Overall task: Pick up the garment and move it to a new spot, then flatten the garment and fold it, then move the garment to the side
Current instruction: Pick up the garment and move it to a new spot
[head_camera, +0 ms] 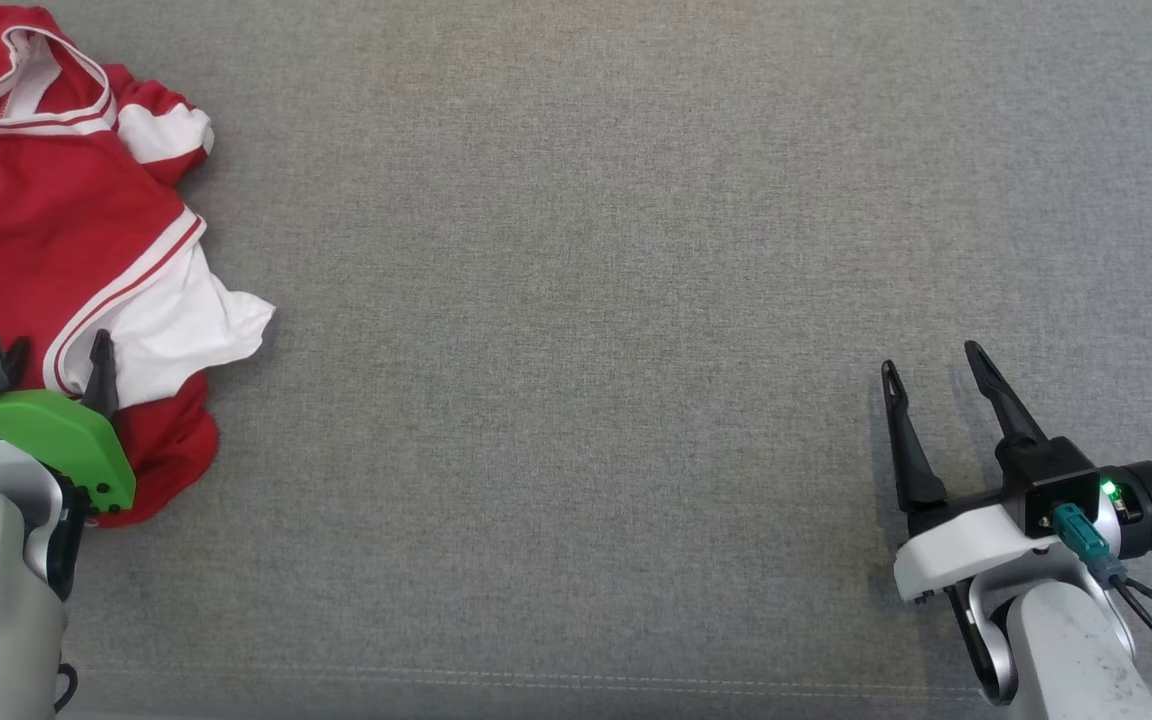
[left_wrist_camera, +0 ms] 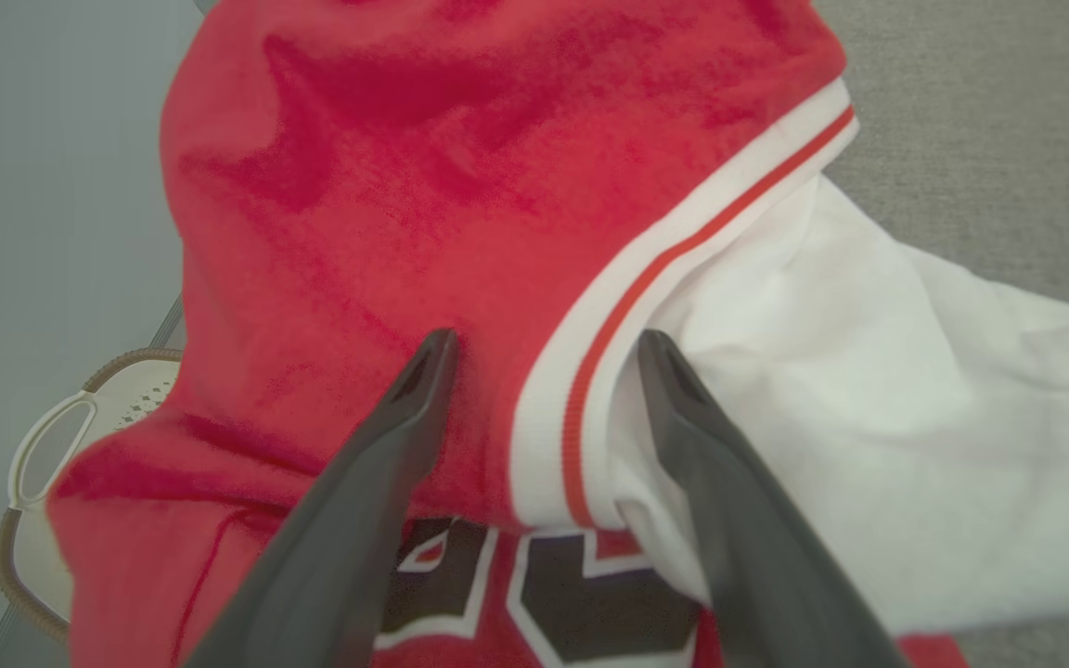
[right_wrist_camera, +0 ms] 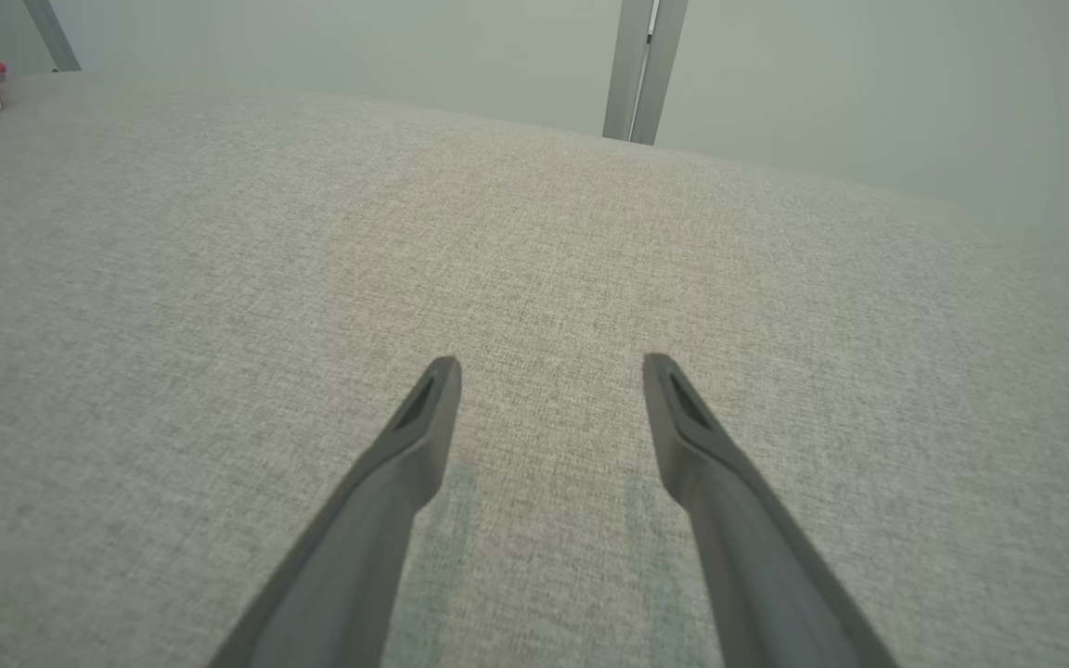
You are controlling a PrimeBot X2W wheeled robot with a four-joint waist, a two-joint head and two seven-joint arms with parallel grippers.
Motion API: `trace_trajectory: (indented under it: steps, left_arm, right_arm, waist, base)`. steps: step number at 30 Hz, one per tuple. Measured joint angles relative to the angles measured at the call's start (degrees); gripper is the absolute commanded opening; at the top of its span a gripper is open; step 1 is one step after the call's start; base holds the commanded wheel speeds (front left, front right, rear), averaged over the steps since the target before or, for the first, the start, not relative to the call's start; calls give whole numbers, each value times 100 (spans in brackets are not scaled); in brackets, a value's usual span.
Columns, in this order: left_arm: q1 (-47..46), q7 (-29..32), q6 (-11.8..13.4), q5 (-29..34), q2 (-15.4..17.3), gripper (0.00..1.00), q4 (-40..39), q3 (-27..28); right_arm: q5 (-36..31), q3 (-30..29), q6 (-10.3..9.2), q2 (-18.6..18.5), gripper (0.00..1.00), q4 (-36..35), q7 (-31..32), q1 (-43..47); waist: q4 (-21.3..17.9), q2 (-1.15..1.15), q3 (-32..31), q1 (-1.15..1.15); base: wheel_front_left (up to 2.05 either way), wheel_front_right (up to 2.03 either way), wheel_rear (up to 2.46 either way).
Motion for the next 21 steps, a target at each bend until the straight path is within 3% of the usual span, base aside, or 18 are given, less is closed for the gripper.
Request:
trace_trajectory:
  steps: [1,2,3,4,13,21]
  left_arm:
    - [-31,-40,-1,0,-7,95,68,-15]
    - [-55,-74,-1,-2,-15,47,135,-33]
    - [-74,-105,-2,-4,-24,15,192,-51]
    - [-95,-133,-2,-9,-26,0,256,-68]
    - [-288,-592,8,-119,80,0,490,-43]
    - [-772,-760,44,-170,312,0,-321,66]
  right_arm:
    - [11,1,0,-1,100,0,0,-1]
    - [23,5,0,-1,100,3,0,0]
    - [41,10,0,-1,100,7,0,1]
    - [49,12,0,-1,100,11,0,1]
    - [197,41,0,0,100,87,0,33]
    - [372,89,0,0,100,176,0,250]
  waist:
    - [-19,0,9,0]
    - [-31,0,10,0]
    - [-35,0,1,0]
    - [-35,0,-13,0]
    - [-60,0,-192,0]
    - [-107,0,-554,0]
  base:
    - [0,0,0]
    - [0,0,0]
    - [0,0,0]
    - [0,0,0]
    - [0,0,0]
    - [0,0,0]
